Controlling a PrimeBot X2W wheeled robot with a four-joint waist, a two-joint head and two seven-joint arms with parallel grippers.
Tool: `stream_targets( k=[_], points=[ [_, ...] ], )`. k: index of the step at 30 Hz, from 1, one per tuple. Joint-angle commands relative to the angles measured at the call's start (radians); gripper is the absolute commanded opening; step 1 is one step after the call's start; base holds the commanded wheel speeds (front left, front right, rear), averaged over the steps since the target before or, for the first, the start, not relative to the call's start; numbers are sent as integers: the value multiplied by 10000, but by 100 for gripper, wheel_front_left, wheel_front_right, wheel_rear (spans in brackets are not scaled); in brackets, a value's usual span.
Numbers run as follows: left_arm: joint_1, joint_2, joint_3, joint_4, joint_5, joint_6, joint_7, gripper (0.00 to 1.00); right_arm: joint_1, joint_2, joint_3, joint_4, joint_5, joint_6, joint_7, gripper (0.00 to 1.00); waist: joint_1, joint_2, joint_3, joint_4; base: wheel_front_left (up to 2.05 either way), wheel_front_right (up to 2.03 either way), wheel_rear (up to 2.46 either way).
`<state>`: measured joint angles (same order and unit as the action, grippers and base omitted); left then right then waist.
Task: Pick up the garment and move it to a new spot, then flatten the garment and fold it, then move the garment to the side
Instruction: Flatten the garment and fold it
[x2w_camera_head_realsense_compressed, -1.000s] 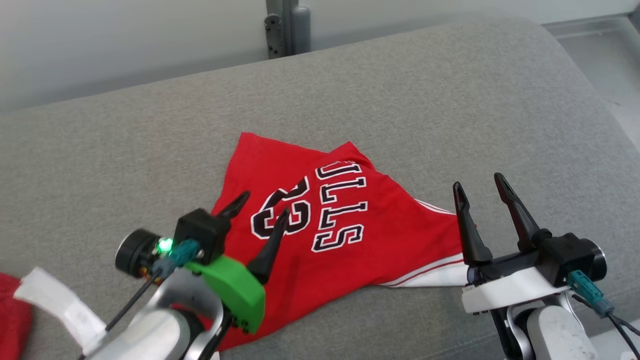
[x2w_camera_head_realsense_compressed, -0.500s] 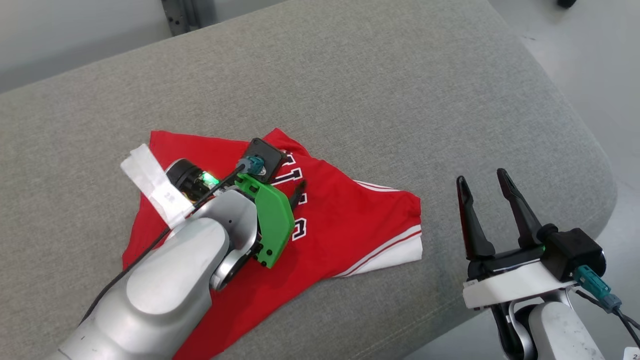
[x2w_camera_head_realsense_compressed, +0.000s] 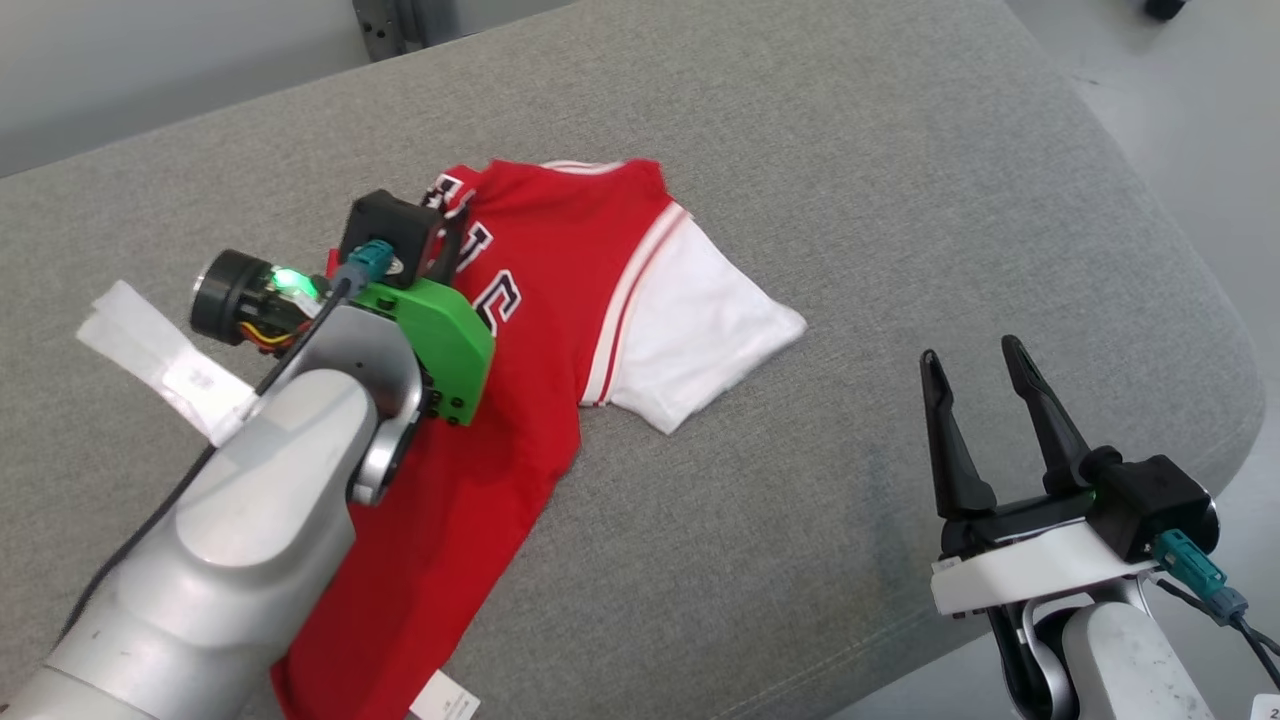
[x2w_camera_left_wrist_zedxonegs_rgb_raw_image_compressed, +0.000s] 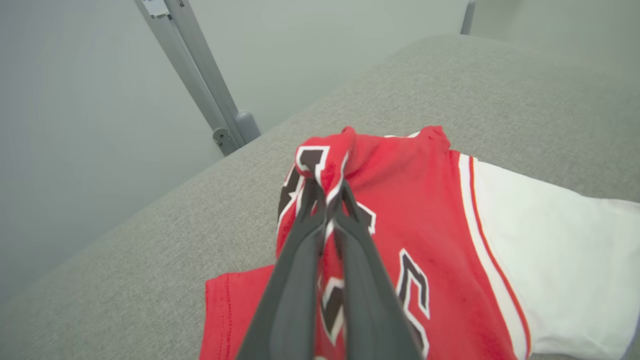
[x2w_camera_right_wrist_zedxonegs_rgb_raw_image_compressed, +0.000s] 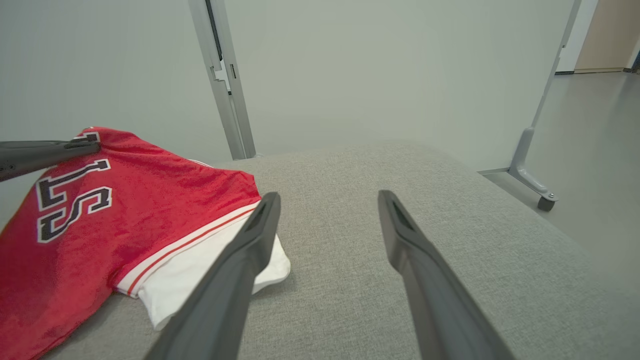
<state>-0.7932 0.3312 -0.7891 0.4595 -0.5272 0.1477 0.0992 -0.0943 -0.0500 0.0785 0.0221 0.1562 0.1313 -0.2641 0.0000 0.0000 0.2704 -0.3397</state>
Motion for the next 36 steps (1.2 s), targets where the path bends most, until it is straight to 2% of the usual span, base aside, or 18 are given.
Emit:
stream_targets(
  k=[1, 4, 7, 10, 12, 15, 17, 21, 24, 29, 31, 36],
  points=[
    [-257, 187, 118, 202, 155, 113, -234, 0, -7, -9, 34, 16, -75, -10, -6, 100, 0, 0, 76, 179, 0, 0, 0],
    [-495, 318, 181, 944, 285, 13, -664, 0, -134, -11, 104, 46, -112, -10, -6, 100, 0, 0, 165, 230, 0, 0, 0],
    [-672, 150, 167, 1739, 209, -266, -1049, 1, -200, -9, 162, 78, -113, -10, -6, 100, 0, 0, 230, 239, 0, 0, 0],
    [-730, -160, 206, 2347, 6, -540, -1501, 100, -245, -12, 154, 89, -117, -10, -6, 100, 0, 0, 263, 256, 0, 0, 0],
    [-730, -355, 323, 2571, -126, -561, -1967, 100, -172, -12, 68, 94, -143, -10, -6, 100, 0, 0, 235, 339, 0, 0, 0],
    [-349, -582, 618, 2395, -195, -296, -3060, 100, 72, -12, -67, 78, -329, -12, -7, 100, 0, 0, -23, 532, 0, 0, 0],
    [206, -682, 909, 1810, -261, -52, -3500, 100, 223, -22, -339, -55, -535, -12, -6, 100, 0, 0, -320, 792, 0, 0, 0],
    [1932, -458, 1589, -337, -59, 437, -3648, 100, 519, -11, -910, -360, -980, -10, -6, 100, 0, 0, -1014, 1517, 0, 0, 0],
    [3818, -206, 2171, -1900, 133, 775, -3643, 100, 647, -16, -1211, -423, -1380, -12, -7, 100, 0, 0, -1531, 2061, 0, 0, 0],
    [6546, 100, 2852, -2982, 390, 1040, -3633, 100, 910, -171, -1579, -227, -1837, -12, -6, 100, 0, 0, -2409, 2905, 0, 0, 0],
    [7428, 61, 3223, -3299, 530, 1017, -3634, 100, 968, -257, -1671, -140, -1901, -12, -6, 100, 0, 0, -2586, 3174, 0, 0, 0],
    [8911, -282, 4394, -3671, 934, 494, -3635, 100, 1187, -297, -1811, 246, -1913, -12, -6, 100, 0, 0, -2818, 3639, 0, 0, 0]
  ],
)
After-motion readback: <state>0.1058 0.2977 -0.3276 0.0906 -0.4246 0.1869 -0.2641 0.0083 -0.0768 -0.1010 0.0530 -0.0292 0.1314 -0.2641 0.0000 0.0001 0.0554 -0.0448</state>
